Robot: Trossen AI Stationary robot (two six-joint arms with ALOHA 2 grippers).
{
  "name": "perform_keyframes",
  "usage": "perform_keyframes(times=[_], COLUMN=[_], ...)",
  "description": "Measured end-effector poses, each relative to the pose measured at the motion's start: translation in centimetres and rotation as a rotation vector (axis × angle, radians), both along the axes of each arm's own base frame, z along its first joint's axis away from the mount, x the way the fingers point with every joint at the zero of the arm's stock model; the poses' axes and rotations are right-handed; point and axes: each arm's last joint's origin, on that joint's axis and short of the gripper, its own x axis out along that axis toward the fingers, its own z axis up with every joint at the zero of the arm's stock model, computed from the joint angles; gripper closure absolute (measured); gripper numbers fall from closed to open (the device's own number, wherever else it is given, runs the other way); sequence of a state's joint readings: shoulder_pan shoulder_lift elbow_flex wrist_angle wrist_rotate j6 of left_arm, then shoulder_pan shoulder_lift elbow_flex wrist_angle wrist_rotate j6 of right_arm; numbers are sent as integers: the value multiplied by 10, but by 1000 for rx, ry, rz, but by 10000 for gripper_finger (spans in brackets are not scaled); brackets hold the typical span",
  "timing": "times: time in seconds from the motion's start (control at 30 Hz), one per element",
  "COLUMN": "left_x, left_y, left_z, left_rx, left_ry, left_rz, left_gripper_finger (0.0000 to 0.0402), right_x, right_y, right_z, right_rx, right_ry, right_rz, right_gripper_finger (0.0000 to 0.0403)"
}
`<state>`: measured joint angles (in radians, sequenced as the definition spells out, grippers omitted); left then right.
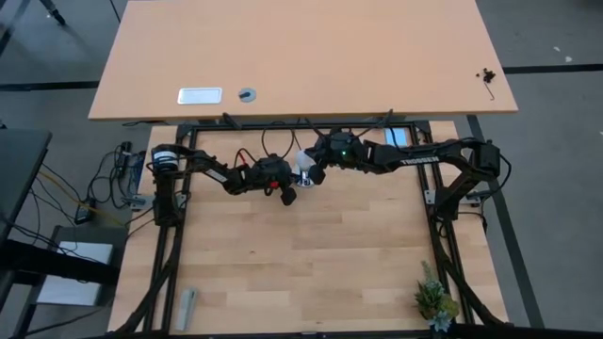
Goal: Screw lightbulb
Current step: Insert the lightbulb into the lamp
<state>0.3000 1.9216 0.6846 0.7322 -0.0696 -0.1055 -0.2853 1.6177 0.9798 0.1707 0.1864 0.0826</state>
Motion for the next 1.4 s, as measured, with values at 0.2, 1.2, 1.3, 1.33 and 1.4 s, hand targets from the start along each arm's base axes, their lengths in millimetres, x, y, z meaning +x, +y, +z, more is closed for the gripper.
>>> perform_keyframes(times=[0.2, 1.2, 1.3, 1.33, 1.4], left_x=[0, 0, 0, 0, 0], left_y=[0, 0, 0, 0, 0], left_z=[0, 0, 0, 0, 0], left_rx=[7, 11, 11, 11, 11], left_ry=[3, 5, 5, 5, 4], left_rz=[-4, -11, -11, -10, -11], left_gripper_finger=[392, 392, 392, 392, 392], right_x=[-2, -8, -9, -9, -9], right_y=[-1, 5, 3, 2, 2], right_z=[3, 9, 8, 8, 8], right_rx=[1, 45, 57, 57, 57], right_ry=[2, -25, -25, -25, -24], right_rz=[-5, 24, 33, 31, 29], right_gripper_finger=[363, 380, 383, 384, 386])
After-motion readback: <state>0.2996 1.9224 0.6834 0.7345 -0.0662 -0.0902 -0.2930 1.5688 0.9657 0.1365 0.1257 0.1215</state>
